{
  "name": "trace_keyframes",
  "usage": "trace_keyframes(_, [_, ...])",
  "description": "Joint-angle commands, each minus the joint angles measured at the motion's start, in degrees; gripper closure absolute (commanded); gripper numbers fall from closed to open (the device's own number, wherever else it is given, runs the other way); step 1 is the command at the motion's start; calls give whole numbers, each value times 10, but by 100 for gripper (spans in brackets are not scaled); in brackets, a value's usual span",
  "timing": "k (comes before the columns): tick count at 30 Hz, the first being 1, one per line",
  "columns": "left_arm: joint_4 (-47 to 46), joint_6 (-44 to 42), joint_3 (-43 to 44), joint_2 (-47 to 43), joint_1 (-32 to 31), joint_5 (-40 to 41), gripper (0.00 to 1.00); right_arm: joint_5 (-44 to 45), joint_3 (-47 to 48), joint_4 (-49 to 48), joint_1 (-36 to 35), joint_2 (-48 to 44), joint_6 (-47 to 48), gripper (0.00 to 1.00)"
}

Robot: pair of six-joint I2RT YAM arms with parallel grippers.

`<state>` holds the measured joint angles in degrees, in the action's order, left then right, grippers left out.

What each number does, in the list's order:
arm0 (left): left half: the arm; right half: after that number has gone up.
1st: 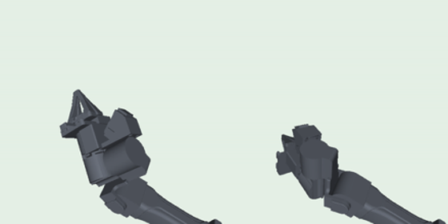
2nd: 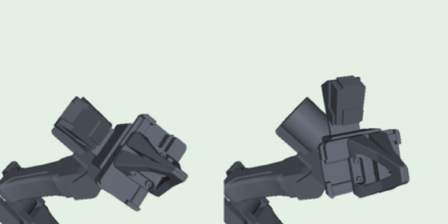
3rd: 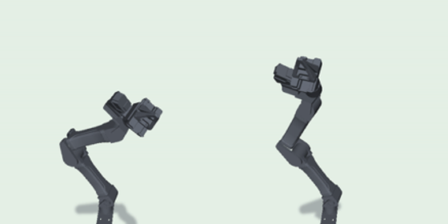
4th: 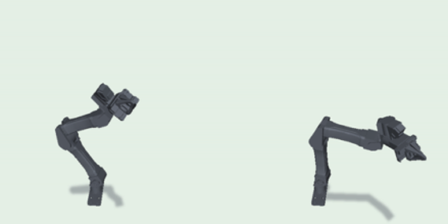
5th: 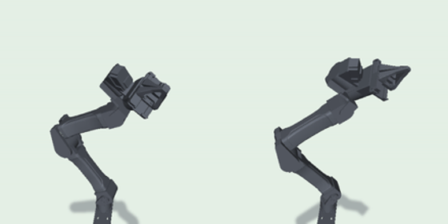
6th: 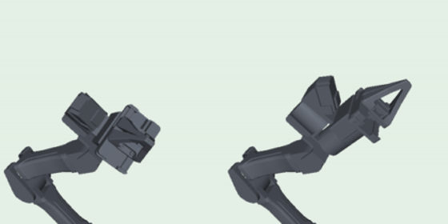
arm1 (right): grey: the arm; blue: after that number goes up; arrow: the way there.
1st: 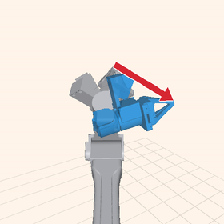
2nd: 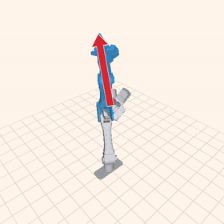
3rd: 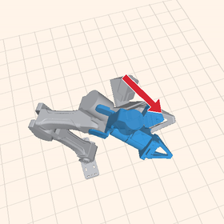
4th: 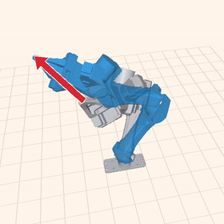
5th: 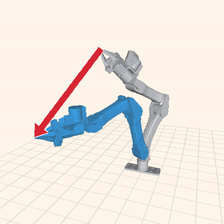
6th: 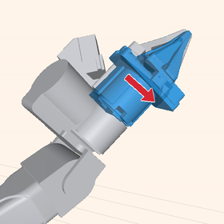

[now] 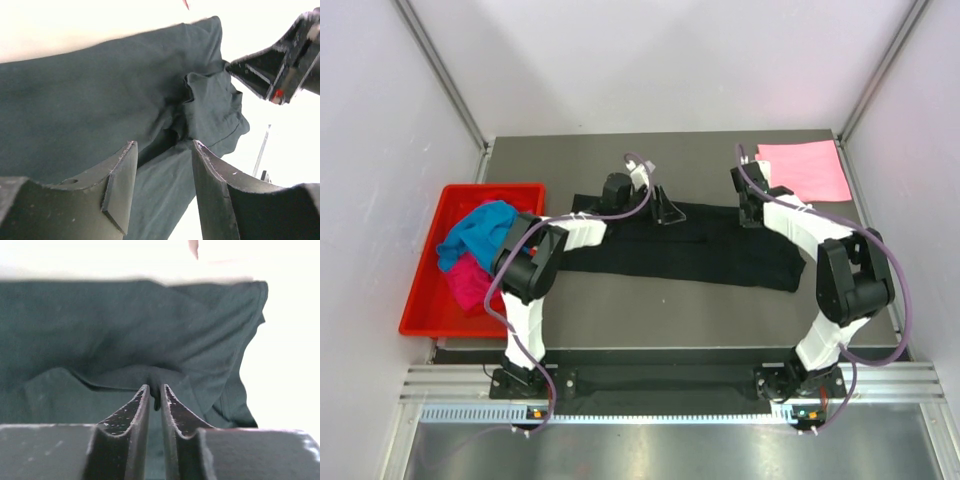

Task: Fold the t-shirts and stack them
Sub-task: Fold the tshirt

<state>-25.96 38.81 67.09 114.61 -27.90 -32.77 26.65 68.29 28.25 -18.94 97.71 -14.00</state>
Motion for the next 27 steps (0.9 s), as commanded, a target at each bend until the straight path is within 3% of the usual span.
trace_keyframes(1, [-47, -16, 27, 25, 0, -33, 47, -14, 36, -22, 22, 13, -16, 81])
trace_keyframes(3, [-33, -22, 50, 36, -3, -39, 48, -27, 33, -20, 29, 0, -26, 67])
trace_keyframes(6, [5, -44, 80, 52, -10, -38, 47, -77, 23, -23, 44, -16, -27, 55])
trace_keyframes(11, [36, -66, 126, 85, -18, -54, 47, -199, 19, -36, 94, -20, 13, 46])
trace_keyframes(13, [37, -65, 144, 102, -18, -67, 46, -238, 26, -37, 108, -10, 41, 48])
trace_keyframes(18, [6, -55, 154, 120, -26, -125, 44, -354, 44, -44, 161, 30, 63, 62])
trace_keyframes(27, [33, -73, 199, 159, -44, -135, 44, -428, 92, -38, 205, 99, 121, 64])
